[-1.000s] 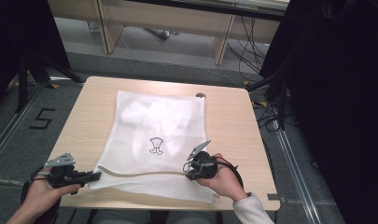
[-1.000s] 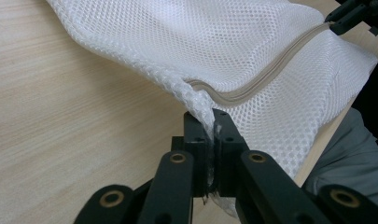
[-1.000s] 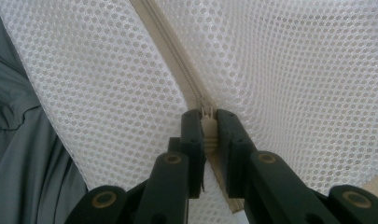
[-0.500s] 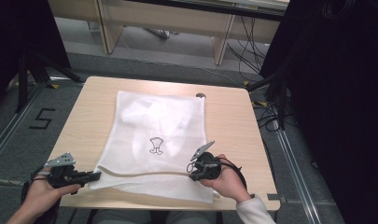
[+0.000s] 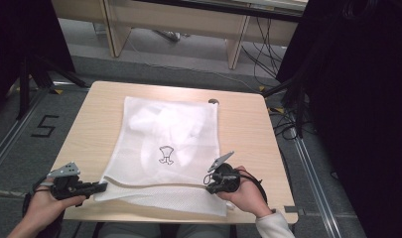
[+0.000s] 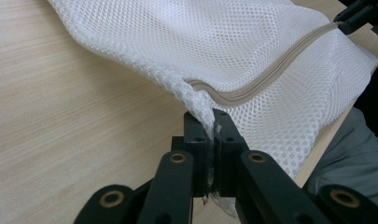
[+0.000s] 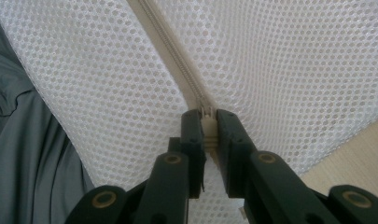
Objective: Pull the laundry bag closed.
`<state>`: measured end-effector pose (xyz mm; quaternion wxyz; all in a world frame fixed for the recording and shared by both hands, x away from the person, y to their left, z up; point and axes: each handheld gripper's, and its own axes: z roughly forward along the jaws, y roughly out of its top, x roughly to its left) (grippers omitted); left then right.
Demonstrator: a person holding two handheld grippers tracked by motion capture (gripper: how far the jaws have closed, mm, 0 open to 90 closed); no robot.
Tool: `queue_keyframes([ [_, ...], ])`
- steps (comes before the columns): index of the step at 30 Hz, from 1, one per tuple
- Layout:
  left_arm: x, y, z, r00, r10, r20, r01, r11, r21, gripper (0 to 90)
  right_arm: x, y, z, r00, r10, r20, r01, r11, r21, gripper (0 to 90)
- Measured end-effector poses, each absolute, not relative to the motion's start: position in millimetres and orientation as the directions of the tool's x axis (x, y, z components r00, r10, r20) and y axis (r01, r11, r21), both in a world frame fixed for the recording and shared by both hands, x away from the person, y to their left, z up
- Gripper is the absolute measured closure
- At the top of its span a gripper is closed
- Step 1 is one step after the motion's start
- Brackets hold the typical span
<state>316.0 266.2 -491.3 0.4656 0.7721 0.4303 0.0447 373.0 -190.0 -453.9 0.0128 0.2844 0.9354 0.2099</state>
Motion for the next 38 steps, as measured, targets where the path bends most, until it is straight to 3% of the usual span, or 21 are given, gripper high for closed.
queue_keyframes([
  [30,315.8,265.7,-493.6,0.632,0.706,-0.319,0.627,-0.223,0.747,83.7,368.4,-214.6,-465.8,-0.812,0.579,0.075,0.569,0.755,0.326,82.1],
  [32,315.9,264.1,-495.5,0.638,0.711,-0.295,0.624,-0.254,0.739,75.9,366.9,-216.1,-464.5,-0.811,0.579,0.085,0.567,0.742,0.358,79.2],
  [33,316.3,263.3,-496.8,0.641,0.722,-0.260,0.610,-0.273,0.744,68.2,366.9,-218.4,-463.0,-0.812,0.578,0.084,0.562,0.733,0.384,73.0],
  [34,316.8,262.7,-496.8,0.634,0.730,-0.255,0.605,-0.263,0.751,58.0,366.8,-223.9,-460.1,-0.793,0.603,0.091,0.574,0.688,0.444,66.0],
  [38,318.7,263.6,-495.2,0.623,0.748,-0.227,0.572,-0.238,0.785,39.8,366.4,-243.5,-457.3,-0.723,0.673,0.155,0.607,0.512,0.607,52.9],
])
